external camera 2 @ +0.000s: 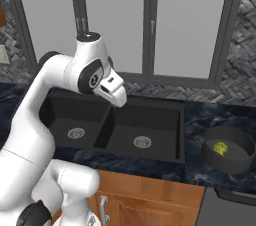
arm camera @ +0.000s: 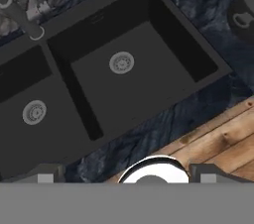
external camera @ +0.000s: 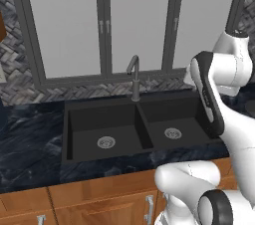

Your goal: Dump the broccoli from the pot into the sink. Then turn on the water and wash the broccoli. Then turn off the water and put the broccoli back in the pot.

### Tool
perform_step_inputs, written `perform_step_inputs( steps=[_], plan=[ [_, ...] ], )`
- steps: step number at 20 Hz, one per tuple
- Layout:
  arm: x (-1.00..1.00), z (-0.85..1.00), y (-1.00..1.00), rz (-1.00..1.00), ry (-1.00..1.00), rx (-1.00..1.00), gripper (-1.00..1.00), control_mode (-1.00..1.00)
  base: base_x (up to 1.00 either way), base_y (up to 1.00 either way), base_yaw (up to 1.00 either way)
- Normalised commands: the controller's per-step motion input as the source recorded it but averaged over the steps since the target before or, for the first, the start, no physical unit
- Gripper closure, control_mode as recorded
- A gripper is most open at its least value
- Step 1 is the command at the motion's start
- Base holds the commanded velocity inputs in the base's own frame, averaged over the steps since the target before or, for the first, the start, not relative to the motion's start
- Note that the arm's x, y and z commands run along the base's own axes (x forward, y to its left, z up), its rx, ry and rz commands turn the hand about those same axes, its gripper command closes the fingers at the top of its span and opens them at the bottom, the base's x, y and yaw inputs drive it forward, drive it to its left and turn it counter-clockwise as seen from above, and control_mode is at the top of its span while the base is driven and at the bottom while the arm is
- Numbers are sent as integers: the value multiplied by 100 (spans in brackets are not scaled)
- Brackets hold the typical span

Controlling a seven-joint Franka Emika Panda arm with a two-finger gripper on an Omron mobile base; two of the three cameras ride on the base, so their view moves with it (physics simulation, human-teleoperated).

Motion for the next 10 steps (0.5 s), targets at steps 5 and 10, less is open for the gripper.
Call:
perform_step_inputs(
  steps=[5,10],
  plan=[
    [-2,-1,-51,-32,13,3,-100,-100,0,0,0],
    [-3,-1,-61,-33,16,3,-100,-100,0,0,0]
  ],
)
